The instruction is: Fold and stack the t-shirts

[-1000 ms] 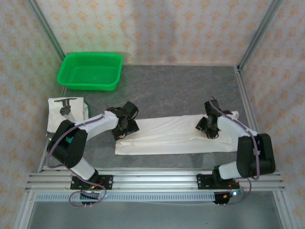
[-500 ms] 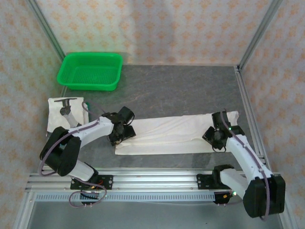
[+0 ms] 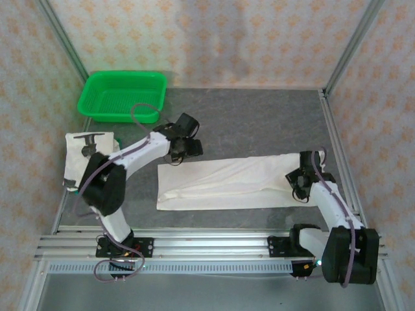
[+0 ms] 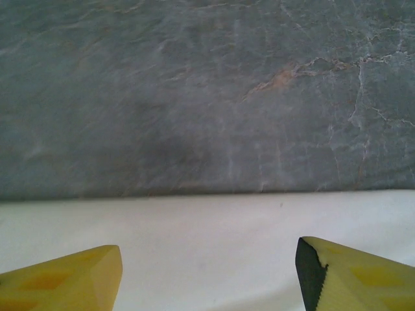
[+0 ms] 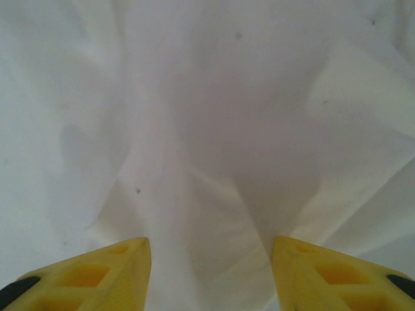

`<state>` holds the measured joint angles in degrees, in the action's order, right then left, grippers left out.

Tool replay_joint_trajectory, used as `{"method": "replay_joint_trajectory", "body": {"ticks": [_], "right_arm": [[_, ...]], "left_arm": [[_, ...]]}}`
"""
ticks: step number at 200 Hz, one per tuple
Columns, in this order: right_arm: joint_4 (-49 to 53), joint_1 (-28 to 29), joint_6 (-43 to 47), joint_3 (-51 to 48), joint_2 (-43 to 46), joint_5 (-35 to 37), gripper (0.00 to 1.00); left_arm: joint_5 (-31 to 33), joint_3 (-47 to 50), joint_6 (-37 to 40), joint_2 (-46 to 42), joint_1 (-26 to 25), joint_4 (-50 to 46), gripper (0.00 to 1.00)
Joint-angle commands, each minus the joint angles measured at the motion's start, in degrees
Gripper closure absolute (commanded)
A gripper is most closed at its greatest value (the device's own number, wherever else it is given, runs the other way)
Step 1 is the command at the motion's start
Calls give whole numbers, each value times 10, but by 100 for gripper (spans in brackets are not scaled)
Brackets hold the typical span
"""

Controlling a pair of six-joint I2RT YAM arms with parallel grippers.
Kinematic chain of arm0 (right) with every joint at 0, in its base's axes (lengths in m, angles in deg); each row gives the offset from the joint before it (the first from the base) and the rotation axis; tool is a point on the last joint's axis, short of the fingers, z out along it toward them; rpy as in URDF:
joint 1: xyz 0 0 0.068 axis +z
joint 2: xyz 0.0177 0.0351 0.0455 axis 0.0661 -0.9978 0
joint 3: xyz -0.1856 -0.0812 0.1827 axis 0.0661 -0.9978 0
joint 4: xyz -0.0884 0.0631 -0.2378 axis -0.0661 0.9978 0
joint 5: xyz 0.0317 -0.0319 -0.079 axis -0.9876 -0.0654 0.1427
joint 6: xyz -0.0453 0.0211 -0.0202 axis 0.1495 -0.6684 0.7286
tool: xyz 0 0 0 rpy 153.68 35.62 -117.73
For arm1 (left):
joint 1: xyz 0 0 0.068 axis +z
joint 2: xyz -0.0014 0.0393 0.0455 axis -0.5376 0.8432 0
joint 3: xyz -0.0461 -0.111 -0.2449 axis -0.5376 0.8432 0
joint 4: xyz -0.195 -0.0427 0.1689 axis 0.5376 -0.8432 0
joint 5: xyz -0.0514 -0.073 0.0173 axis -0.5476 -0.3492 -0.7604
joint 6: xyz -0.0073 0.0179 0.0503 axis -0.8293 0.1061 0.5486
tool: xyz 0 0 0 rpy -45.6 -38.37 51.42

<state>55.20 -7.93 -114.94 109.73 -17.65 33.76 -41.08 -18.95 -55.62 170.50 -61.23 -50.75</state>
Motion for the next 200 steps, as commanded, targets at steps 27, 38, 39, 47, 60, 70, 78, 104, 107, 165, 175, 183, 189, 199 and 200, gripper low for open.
{"method": "replay_joint_trajectory", "body": {"ticks": [27, 38, 39, 47, 60, 70, 78, 104, 107, 165, 175, 183, 189, 199, 200], "right_arm": [[-101, -5, -4, 8, -82, -1, 56], [-111, -5, 9, 23, -115, -10, 57], [-112, -5, 11, 25, -119, -10, 57], [-118, -5, 22, 39, -147, -24, 57], [-122, -3, 35, 66, -194, -40, 57], [-125, 2, 46, 93, -234, -45, 56], [-127, 6, 52, 111, -260, -46, 56], [-136, 17, 80, 187, -347, -68, 56], [-133, 18, 86, 200, -360, -72, 56], [-17, 92, 184, 560, -606, -80, 52], [-6, 107, 191, 621, -638, -76, 51], [10, 116, 198, 669, -660, -73, 49], [26, 121, 205, 702, -670, -63, 48], [34, 130, 221, 731, -665, -31, 45], [34, 132, 223, 732, -663, -26, 44]], "left_arm": [[-28, 27, 30, 60, 16, -6, 30], [-30, 44, 24, 58, 20, 3, 30], [-30, 46, 24, 58, 20, 4, 30], [-29, 57, 18, 55, 22, 10, 30], [-25, 72, 12, 51, 27, 16, 30], [-22, 80, 8, 49, 31, 17, 29], [-19, 85, 6, 47, 34, 17, 29], [-11, 107, -1, 30, 48, 20, 29], [-12, 110, -3, 28, 50, 20, 29], [-33, 193, -35, -19, 60, 35, 29], [-36, 203, -43, -26, 53, 37, 29], [-35, 211, -50, -32, 47, 39, 29], [-35, 216, -57, -35, 42, 40, 29], [-35, 224, -66, -42, 39, 44, 29], [-35, 225, -67, -42, 39, 44, 29]]}}
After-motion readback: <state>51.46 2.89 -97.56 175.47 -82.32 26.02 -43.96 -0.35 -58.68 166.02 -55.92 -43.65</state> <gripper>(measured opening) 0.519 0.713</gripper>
